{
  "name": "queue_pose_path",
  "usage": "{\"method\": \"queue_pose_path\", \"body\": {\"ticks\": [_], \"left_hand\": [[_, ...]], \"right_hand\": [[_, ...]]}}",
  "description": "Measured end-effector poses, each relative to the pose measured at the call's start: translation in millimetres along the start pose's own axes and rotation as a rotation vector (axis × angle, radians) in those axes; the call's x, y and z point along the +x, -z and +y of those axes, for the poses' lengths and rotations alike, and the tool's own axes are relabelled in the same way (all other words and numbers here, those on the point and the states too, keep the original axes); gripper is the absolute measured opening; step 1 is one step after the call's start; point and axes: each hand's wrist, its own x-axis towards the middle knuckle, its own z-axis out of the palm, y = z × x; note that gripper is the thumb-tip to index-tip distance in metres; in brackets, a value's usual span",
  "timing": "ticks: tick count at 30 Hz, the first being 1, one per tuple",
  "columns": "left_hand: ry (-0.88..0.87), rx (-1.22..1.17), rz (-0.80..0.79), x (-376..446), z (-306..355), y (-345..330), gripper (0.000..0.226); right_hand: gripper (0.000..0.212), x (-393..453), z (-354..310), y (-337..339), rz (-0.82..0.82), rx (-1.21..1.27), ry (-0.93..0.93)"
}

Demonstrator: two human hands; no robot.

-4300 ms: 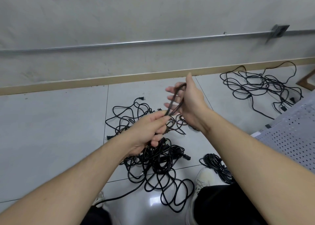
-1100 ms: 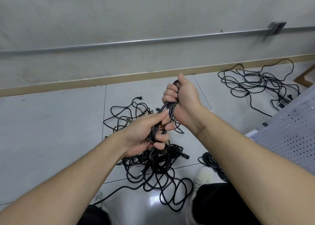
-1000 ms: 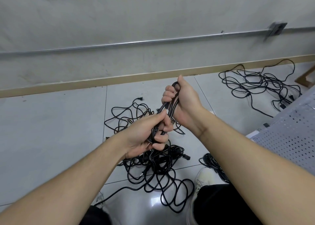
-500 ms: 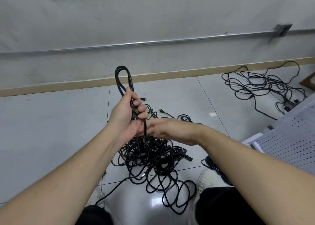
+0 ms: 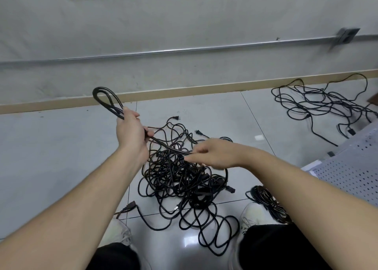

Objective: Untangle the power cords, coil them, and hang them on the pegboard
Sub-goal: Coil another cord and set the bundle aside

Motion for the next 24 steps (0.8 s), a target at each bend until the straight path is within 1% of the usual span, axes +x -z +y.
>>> {"method": "queue_pose_path", "body": {"ticks": [2, 4, 6, 7, 9, 11, 13, 15, 16, 19, 21, 23, 24], "left_hand": [[-0.028, 0.118, 0.001, 2.8, -3.2, 0.7, 0.032], [-0.078, 0.247, -0.002, 6.0, -6.9, 0.5, 0.033], [-0.132, 0.323, -0.030, 8.2, -9.2, 0.2, 0.034], [-0.144, 0.354, -0.052, 8.5, -10.3, -0.4, 0.034], [-0.161, 0.441, -0.102, 7.0, -14.0, -2.0, 0.034], [-0.214, 0.552, -0.171, 3.4, -19.8, -3.4, 0.033], [-0.259, 0.667, -0.273, -5.1, -23.6, -4.4, 0.033], [-0.235, 0.715, -0.394, -14.7, -25.1, -5.5, 0.032], [-0.220, 0.730, -0.447, -18.2, -25.1, -5.9, 0.035], [-0.217, 0.811, -0.571, -26.8, -23.9, -7.8, 0.051], [-0.157, 0.850, -0.637, -34.5, -23.9, -10.2, 0.069], [-0.087, 0.860, -0.687, -41.6, -23.3, -12.4, 0.093], [-0.059, 0.866, -0.719, -43.7, -22.3, -13.0, 0.100]], "right_hand": [[0.047, -2.4, -2.5, 6.0, 0.079, 0.064, 0.042], [0.037, -6.3, -5.9, 10.4, 0.089, 0.235, 0.053], [0.024, -9.1, -6.1, 12.9, 0.108, 0.400, 0.072], [0.021, -9.8, -5.4, 13.0, 0.124, 0.461, 0.095], [0.023, -10.6, -6.2, 11.4, 0.158, 0.547, 0.134], [0.023, -11.4, -9.2, 10.0, 0.203, 0.608, 0.130], [0.022, -11.6, -11.3, 11.2, 0.269, 0.660, 0.089], [0.020, -11.4, -10.7, 14.9, 0.316, 0.703, 0.044], [0.020, -11.7, -9.7, 16.6, 0.325, 0.720, 0.025], [0.023, -11.1, -5.9, 19.2, 0.355, 0.748, -0.012], [0.027, -9.0, -4.0, 19.9, 0.388, 0.741, -0.043], [0.034, -5.9, -2.7, 20.9, 0.421, 0.750, -0.085], [0.036, -4.6, -2.1, 21.3, 0.430, 0.762, -0.106]]}}
